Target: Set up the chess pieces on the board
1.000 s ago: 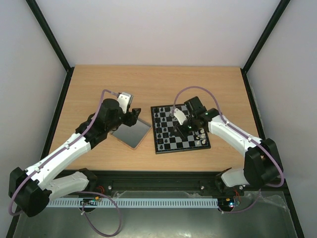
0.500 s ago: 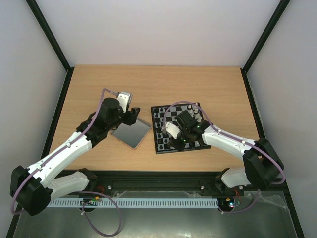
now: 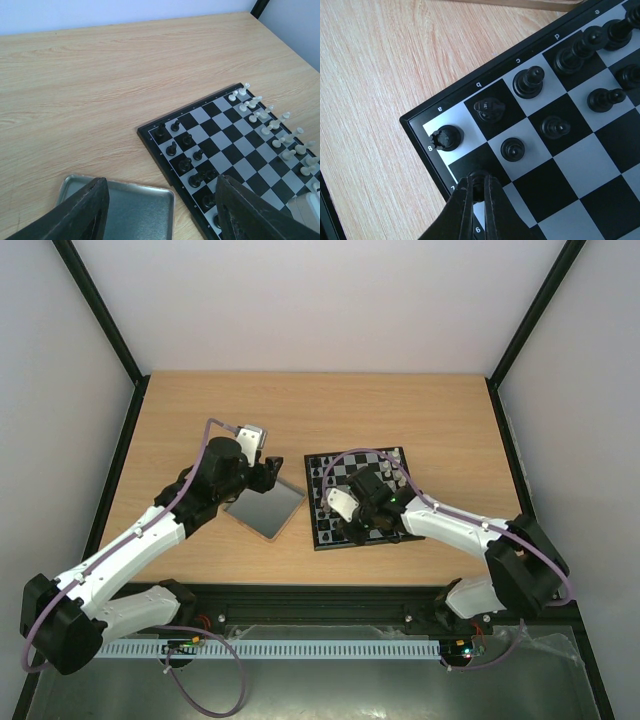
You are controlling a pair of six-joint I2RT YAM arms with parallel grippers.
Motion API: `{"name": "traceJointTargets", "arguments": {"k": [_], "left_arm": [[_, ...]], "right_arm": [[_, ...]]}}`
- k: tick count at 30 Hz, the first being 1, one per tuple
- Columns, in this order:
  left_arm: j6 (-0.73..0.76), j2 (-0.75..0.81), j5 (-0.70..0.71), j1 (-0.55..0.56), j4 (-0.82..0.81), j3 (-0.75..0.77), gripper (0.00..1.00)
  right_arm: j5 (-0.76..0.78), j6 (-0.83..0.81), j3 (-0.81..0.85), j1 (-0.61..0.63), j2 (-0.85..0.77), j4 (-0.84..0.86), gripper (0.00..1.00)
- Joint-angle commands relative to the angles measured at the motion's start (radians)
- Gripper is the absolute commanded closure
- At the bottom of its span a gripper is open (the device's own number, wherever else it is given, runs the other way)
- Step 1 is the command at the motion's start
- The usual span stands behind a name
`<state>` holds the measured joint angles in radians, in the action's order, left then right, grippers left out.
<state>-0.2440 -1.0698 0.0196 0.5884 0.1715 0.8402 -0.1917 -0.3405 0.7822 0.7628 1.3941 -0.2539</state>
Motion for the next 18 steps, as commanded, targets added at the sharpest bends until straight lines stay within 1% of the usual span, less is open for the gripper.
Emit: {"name": "traceJointTargets", "arguments": {"k": [1, 18], "left_arm": [[-0.006, -0.009, 0.005, -0.006, -0.012, -0.009, 0.4], [-0.004, -0.019, -0.001, -0.007, -0.01, -0.006, 0.4]], "right_arm": [[0.009, -0.009, -0.003, 0.019, 0.027, 0.002, 0.95], [0.018, -0.002, 0.0, 0.034, 0.065, 0.01, 0.94]]}}
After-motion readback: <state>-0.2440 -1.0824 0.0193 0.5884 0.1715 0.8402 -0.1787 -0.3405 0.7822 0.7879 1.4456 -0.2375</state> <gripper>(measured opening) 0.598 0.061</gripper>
